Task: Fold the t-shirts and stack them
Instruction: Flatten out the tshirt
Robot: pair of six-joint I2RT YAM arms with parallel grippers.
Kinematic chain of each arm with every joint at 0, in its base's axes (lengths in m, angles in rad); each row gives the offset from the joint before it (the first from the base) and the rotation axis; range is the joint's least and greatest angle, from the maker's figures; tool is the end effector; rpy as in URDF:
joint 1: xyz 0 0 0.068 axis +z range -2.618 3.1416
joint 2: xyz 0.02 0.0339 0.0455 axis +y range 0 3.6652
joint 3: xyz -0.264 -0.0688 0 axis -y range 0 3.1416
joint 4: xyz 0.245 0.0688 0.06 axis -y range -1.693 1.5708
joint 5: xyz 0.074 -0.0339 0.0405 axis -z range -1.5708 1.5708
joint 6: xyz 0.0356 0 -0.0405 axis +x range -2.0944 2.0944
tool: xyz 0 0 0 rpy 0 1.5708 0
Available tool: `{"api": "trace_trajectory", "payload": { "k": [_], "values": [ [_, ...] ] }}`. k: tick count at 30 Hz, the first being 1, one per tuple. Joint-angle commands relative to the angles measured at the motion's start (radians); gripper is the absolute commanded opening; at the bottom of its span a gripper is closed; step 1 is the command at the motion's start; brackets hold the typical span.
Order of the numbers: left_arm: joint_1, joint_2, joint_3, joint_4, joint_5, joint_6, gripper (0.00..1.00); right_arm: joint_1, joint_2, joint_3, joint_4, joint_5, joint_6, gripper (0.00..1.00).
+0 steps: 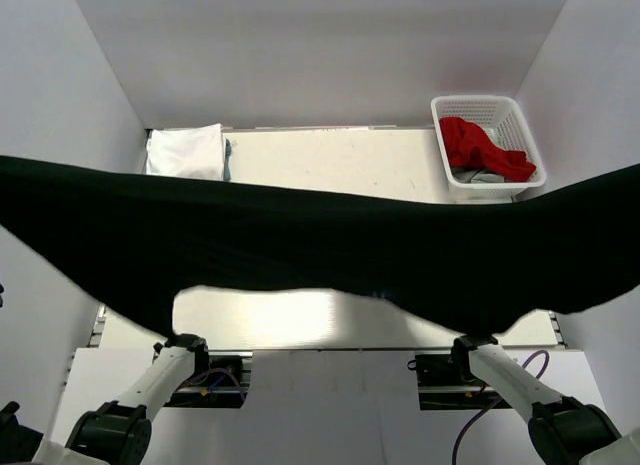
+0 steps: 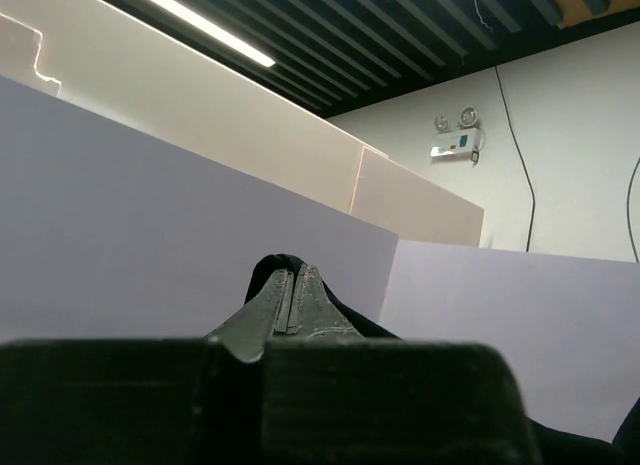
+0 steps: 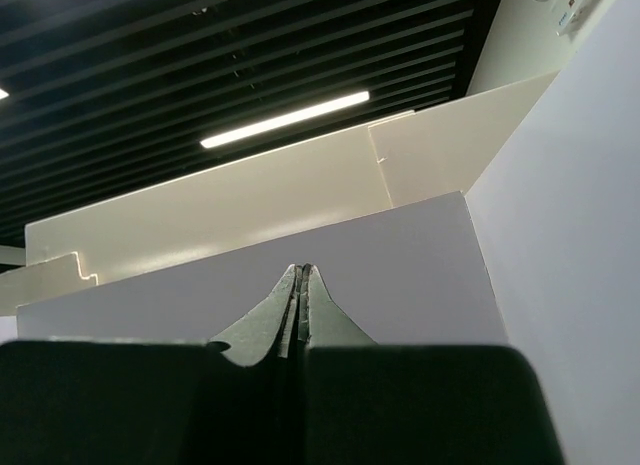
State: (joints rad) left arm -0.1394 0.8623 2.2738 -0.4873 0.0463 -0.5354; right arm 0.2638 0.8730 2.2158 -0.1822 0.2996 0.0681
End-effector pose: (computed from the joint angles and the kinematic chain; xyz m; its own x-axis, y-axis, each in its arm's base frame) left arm -0.1054 0.0131 0.6528 0.5949 -0.5981 -0.5370 0.5464 0.7909 -0.2756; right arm -0.1031 -0.0387 0.6671 0.8740 0.3034 -0.3795 -0.1954 0.9346 0.2972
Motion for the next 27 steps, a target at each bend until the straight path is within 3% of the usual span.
{"api": "trace_trajectory", "payload": {
  "k": [1,4,8,15,27],
  "values": [
    [0.015,0.021,0.026,0.01,0.001,-0.005,0.0,-0.003,-0.006,0.008,0.033,0.003,-0.03,0.0],
    [0.015,0.044,0.056,-0.017,0.001,-0.005,0.0,-0.001,0.011,0.01,0.035,0.016,-0.04,0.0],
    [0.015,0.044,-0.025,0.009,-0.031,-0.005,0.0,-0.001,0.058,-0.019,0.064,0.045,-0.053,0.0],
    [0.015,0.098,-0.27,0.073,-0.121,0.037,0.0,0.0,0.21,-0.131,0.107,0.062,-0.063,0.0],
    [0.017,0.276,-0.761,0.33,-0.448,0.075,0.0,-0.001,0.606,-0.326,0.293,0.078,-0.062,0.0]
  ]
}}
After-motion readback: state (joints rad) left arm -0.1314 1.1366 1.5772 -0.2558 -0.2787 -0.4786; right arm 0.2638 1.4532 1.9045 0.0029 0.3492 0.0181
